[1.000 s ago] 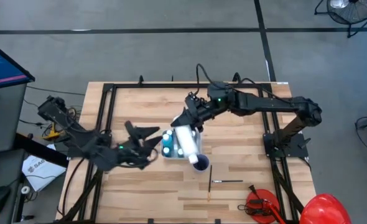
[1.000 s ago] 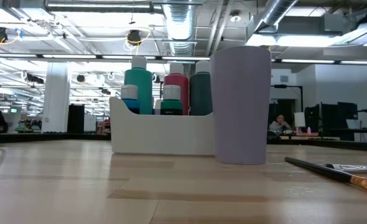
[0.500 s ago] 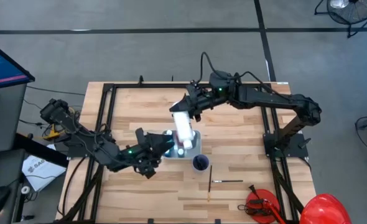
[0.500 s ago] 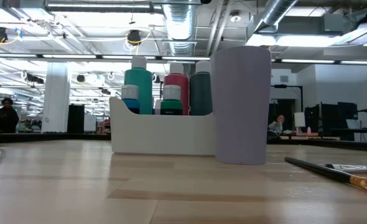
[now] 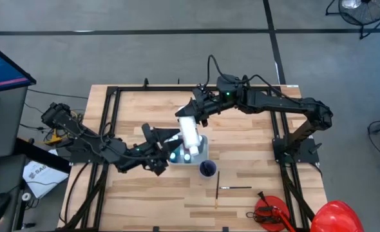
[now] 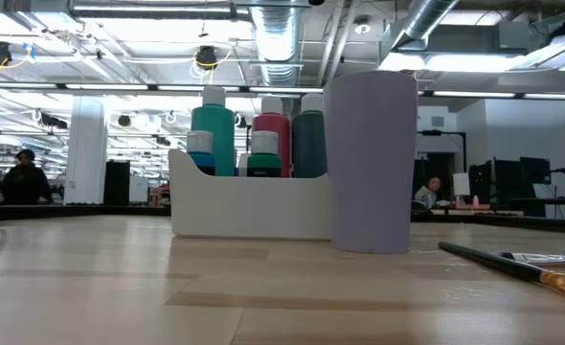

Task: Pick & Place Paint Supplies
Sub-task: Put the white paint bottle into the white bin

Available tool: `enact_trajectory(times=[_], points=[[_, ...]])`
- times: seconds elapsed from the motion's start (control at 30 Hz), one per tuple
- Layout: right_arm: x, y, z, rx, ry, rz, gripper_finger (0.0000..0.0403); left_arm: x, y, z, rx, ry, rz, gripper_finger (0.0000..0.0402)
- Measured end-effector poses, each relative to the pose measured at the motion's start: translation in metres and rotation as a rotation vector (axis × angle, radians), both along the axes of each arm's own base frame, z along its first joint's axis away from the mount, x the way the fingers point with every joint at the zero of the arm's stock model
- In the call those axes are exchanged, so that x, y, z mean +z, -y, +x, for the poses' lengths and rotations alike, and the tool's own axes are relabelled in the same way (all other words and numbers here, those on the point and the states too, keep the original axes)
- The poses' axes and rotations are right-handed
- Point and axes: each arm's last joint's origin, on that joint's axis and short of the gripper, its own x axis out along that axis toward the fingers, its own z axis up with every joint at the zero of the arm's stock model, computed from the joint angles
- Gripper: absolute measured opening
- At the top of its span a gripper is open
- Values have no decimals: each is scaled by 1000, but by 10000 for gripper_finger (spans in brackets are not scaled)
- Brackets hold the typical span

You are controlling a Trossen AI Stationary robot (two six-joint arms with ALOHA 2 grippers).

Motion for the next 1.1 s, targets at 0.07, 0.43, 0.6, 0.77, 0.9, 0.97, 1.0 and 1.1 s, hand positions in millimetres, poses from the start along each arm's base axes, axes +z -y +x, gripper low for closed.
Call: enact_trajectory(times=[0.07,0.43,0.6,0.77,0.9,0.97,1.0,1.1], points=[[0,0,0,-1,-1,0,171,-2,1,2,-1,-1,-4,254],[0,1,0,-11,-1,4,172,-8,-2,8,-121,-53,43,256],[0,0,0,-6,1,-2,172,-13,-5,17,-149,-68,60,258],[-1,1,0,-4,-6,-13,172,-20,-9,28,-148,-86,79,263],[-4,1,0,-5,-25,-22,174,-25,-12,34,-138,-102,86,269],[-4,1,0,-9,-28,-23,174,-25,-14,35,-135,-100,84,271],[-4,1,0,-10,-26,-24,174,-25,-15,36,-135,-94,82,272],[-4,1,0,-12,-23,-23,174,-24,-19,37,-139,-88,81,270]])
